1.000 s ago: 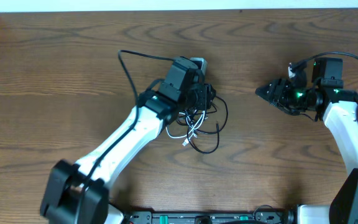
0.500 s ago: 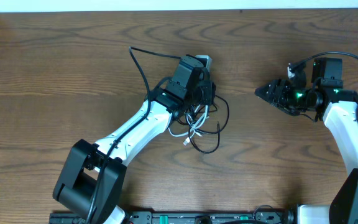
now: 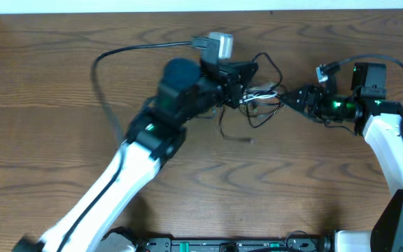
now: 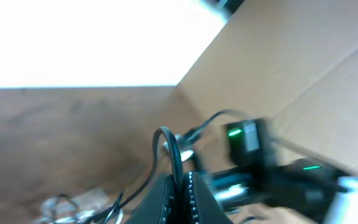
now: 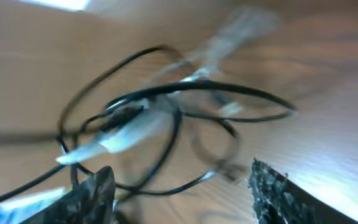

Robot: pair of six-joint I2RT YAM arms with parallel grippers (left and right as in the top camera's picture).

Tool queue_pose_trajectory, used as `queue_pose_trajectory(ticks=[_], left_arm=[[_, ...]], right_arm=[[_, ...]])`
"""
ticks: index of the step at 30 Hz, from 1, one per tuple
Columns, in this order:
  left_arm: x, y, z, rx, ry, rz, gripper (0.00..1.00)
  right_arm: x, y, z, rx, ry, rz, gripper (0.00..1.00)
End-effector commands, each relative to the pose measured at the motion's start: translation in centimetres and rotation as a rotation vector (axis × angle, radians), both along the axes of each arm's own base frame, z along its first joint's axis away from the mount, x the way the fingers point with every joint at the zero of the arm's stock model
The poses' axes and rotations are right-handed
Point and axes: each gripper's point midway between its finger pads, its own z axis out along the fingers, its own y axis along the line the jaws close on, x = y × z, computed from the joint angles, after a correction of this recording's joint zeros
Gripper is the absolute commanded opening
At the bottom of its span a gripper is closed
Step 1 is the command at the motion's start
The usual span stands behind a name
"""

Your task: Untangle cables

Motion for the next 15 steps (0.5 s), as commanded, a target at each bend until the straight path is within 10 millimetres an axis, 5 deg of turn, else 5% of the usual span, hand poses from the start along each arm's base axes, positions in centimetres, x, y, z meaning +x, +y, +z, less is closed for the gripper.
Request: queue_pose_trajectory(ticks=[1,15], left_arm=[[-2.1,1.0,3.9,-0.074,-0.052,-0.015,0.07],[-2.7,1.4,5.1,-0.095,-0.071,-0.016,0.07]], right_arm=[[-0.7,1.9,2.4,0.145,-0.023,0.087,0.62],[-1.8,5.6,2.7,0.161,0.006,0.165,0.61]])
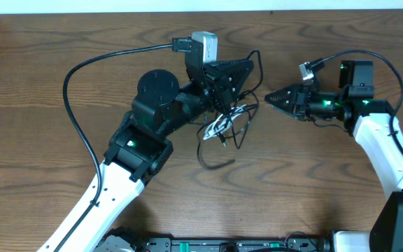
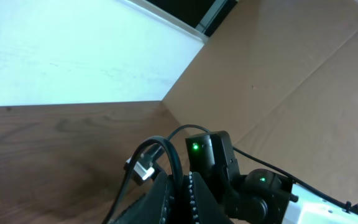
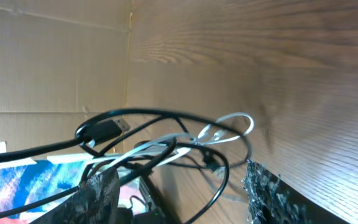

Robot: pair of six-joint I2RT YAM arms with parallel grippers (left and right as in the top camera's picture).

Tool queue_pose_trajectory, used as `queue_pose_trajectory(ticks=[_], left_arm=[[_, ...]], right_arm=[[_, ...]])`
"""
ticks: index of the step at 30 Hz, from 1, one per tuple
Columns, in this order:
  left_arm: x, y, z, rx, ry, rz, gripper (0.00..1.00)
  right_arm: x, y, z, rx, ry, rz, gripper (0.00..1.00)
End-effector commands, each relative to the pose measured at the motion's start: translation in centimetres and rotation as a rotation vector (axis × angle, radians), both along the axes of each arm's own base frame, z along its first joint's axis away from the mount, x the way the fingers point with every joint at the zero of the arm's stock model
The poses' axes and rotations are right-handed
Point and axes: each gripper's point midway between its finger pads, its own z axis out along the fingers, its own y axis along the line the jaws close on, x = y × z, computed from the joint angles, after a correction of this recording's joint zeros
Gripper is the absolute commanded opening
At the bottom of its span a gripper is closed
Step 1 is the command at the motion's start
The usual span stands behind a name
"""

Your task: Untangle cables

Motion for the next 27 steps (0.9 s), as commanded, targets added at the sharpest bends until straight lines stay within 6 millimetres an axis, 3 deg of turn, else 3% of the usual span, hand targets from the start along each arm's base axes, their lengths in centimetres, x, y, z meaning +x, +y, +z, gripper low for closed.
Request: queue_pose_trajectory(ticks=[1,15,17,19,20,23,27], left_arm=[[-0.3,0.0,0.9,-0.015,-0.023,-0.013,0.07],[-0.2,-0.1,-0.7,0.024,0.021,-0.013,0.07],[-0.1,-0.2,-0.8,0.029,0.021,-0.013,0.08],[0.0,-0.1,-0.8,0.031,0.018,-0.005,0.08],[0.1,0.0,-0.8,0.031,0.017,0.005,0.08],[0.8,0.5,-0.5,0.027,0.008,0.053,0.07],[1.8,1.7,0.7,-0.004,-0.021,0.143,0.07]], right_arm=[[-0.5,1.5,0.7,0.039,0.013,0.044,0.61],[-1.0,6.9,1.2,0.02,0.015,0.084,0.63],[-0.9,7.2,0.6,-0.01,0.032,0.059,0.56],[-0.9,7.3,-0.7,-0.076,0.059,0.021,0.3],[-0.9,7.2,-1.4,-0.11,0.074,0.003,0.23],[-1.4,6.7,-3.3,-0.209,0.124,-0.043,0.08],[-1.8,5.2,-5.4,-0.317,0.186,-0.1,0.01]])
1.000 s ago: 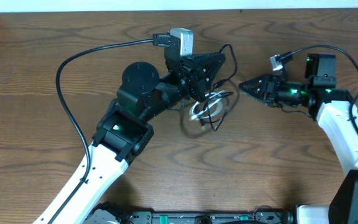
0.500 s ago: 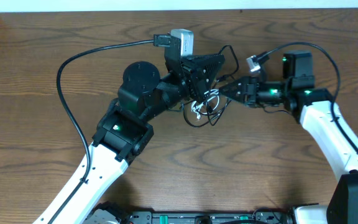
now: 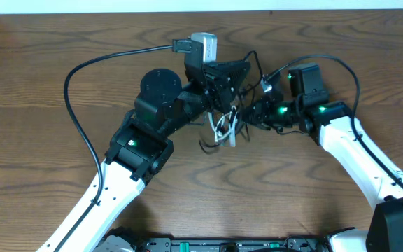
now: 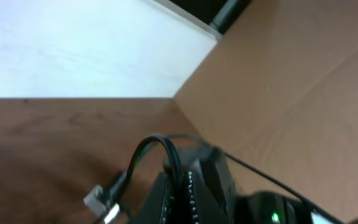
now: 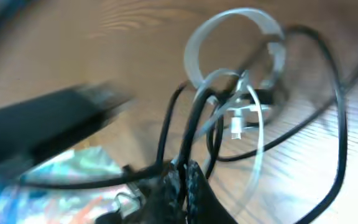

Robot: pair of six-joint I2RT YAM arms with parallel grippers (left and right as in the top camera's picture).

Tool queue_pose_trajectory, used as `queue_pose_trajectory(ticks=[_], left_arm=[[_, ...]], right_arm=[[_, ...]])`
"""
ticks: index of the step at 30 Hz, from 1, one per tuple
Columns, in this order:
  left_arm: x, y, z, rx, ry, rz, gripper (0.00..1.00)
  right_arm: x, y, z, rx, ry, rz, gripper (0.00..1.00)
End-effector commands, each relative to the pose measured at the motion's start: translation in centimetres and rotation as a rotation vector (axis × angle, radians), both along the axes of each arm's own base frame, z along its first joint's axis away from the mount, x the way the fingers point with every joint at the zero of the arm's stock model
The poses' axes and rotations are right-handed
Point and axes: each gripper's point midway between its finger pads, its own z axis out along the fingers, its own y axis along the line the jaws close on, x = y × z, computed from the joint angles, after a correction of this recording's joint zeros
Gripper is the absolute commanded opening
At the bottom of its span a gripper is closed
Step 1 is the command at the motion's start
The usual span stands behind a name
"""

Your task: Untangle cables

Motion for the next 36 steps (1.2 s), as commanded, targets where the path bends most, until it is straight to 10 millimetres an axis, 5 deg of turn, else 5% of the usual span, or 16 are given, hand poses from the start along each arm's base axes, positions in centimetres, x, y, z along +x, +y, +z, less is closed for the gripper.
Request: queue_pose_trajectory(ticks=[1,6,15,21,25,29,31,36], left_arm=[[1.2,1.6,2.0,-0.041,-0.051,0.111,0.07],[1.7,4.4,5.0,-0.131,-0.093,0.184,0.08],[0.7,12.4,9.8,-0.212,-0.195,0.354,0.07],[-0.3,16.8,10.7,-0.211,-0.209,0.468,0.08],[-0.2,17.0,9.8,-0.207,-0.165,0.475,0.07],[0.3,16.9,9.4,-0.258,-0.107,0.472,0.07],[0.5,16.9,9.4,-0.292,-0.084,0.469,0.07],[0.4,16.9,10.9,-0.394,-0.086,0.45,0.07]], right_arm=[[0.8,-2.2,-2.5,-0.169,0.021,-0.102,0.01],[0.7,-6.0,-5.1,-0.387,0.054,-0.206,0.01],[0.3,-13.5,-7.3,-0.696,0.099,-0.369,0.01],[0.1,-15.8,-7.8,-0.73,0.126,-0.394,0.01],[1.3,-11.3,-6.3,-0.516,-0.01,-0.172,0.05],[1.5,-5.2,-2.6,-0.201,-0.193,0.069,0.45],[1.5,-3.3,-1.1,-0.106,-0.247,0.122,0.56],[1.4,0.5,1.3,0.014,-0.31,0.173,0.62]])
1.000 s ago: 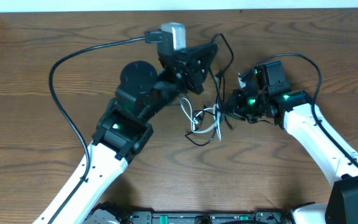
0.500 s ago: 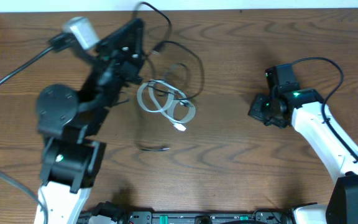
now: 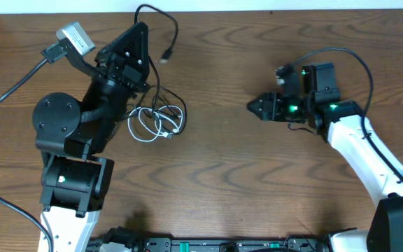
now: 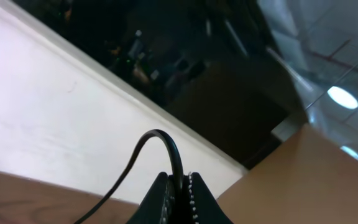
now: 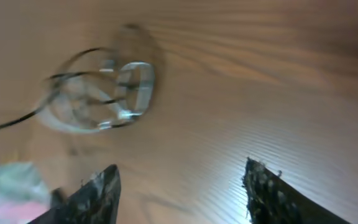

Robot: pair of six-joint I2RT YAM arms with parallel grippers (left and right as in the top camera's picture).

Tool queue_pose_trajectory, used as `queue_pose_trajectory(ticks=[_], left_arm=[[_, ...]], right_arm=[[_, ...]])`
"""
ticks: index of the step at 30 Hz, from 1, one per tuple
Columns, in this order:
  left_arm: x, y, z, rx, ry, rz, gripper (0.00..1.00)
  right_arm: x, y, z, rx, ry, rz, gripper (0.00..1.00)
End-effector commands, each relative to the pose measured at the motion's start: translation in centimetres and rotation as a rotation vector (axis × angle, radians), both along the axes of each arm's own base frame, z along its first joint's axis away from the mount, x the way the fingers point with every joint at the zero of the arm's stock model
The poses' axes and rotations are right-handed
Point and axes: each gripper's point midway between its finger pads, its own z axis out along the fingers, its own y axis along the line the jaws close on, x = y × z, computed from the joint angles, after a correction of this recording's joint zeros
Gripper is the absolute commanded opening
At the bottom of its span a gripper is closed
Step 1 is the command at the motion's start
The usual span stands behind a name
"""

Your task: Untangle cables

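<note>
My left gripper is raised at the back left and shut on a thin black cable. The cable arcs above the jaws, and its plug hangs free. Another black strand drops toward a white cable coiled flat on the wooden table below the left arm. In the left wrist view the left gripper pinches the black strand. My right gripper stands open, right of centre, with nothing in it. In its wrist view the right gripper faces the blurred white coil from a distance.
A cardboard wall borders the table at far left and a white strip runs along the back. The left wrist camera's thick lead trails off to the left. The right arm's own lead loops above it.
The left gripper, then at the back centre, is now at the back left still holding the black cable. The right gripper, then shut in the tangle, is open and farther right. The white cable lies on the table.
First the left gripper held the black cable with the tangle on the table and the right gripper open beside it. Then the tangle hung from the left gripper. Then the right gripper was shut in it. Now the white coil lies apart on the table.
</note>
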Motion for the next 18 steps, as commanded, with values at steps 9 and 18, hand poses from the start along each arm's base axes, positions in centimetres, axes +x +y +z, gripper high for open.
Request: queue_pose_trajectory(ticks=[9,18], left_arm=[[-1.5,0.4,4.1,-0.289,-0.043,-0.077,0.08],[-3.5,-0.7,6.2,-0.349,-0.087,-0.202,0.07]], right_arm=[[-2.4,8.1,2.0,0.105,-0.243,0.334,0.86],[-2.5,11.4,-1.9,0.036,-0.374,0.476,0.82]])
